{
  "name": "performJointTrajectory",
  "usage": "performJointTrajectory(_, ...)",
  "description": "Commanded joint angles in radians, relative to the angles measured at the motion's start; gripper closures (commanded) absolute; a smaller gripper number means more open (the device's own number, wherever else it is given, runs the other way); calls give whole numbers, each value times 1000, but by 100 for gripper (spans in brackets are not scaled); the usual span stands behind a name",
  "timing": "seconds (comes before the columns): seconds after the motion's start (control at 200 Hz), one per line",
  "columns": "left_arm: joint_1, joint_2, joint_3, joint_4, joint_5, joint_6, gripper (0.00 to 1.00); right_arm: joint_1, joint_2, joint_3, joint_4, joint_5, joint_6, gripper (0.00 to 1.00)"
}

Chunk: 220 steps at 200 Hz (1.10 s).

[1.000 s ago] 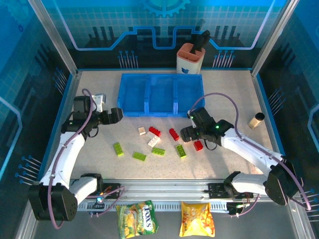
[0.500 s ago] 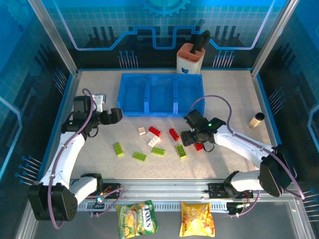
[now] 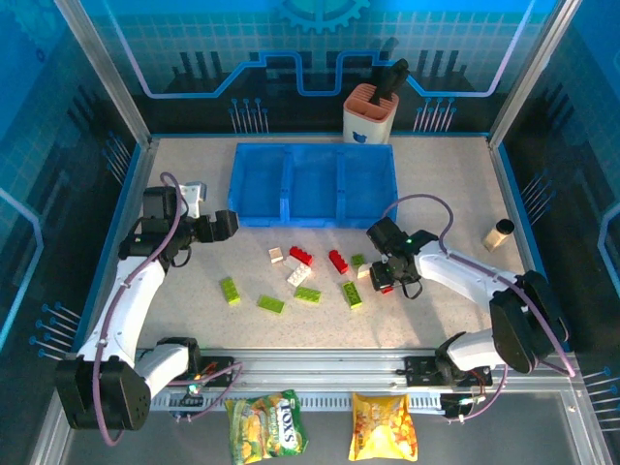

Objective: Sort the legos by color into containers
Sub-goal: Pick up the lego from the bottom-center of the table.

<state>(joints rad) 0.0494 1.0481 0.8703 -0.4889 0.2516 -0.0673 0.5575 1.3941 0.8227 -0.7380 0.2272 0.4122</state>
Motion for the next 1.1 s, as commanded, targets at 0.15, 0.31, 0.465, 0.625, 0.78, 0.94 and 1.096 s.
performJointTrajectory(0.15,-3,-1,-8,18,-7,35,5,-19,62,1,5,-46,-21,49)
performJointTrajectory(0.31,-3,1,-10,18,-8,37,5,-19,87,11,3,-54,-25,53)
performJointTrajectory(0.465,-3,2,-10,18,-9,40,5,-19,92,15,-3,-50,-30,56)
performJointTrajectory(0.625,-3,1,-8,15,-14,40,6,-19,88,15,-5,-51,-32,61)
performJointTrajectory(0.78,-3,1,-9,14,-11,38,6,-19,85,34,-23,-41,-33,65)
performJointTrajectory(0.94,-2,-14,-9,14,-30,43,6,-18,64,51,-50,-39,-30,68)
performJointTrajectory(1.096,-3,-24,-15,19,-30,44,6,-19,43,121,-93,-29,-36,70)
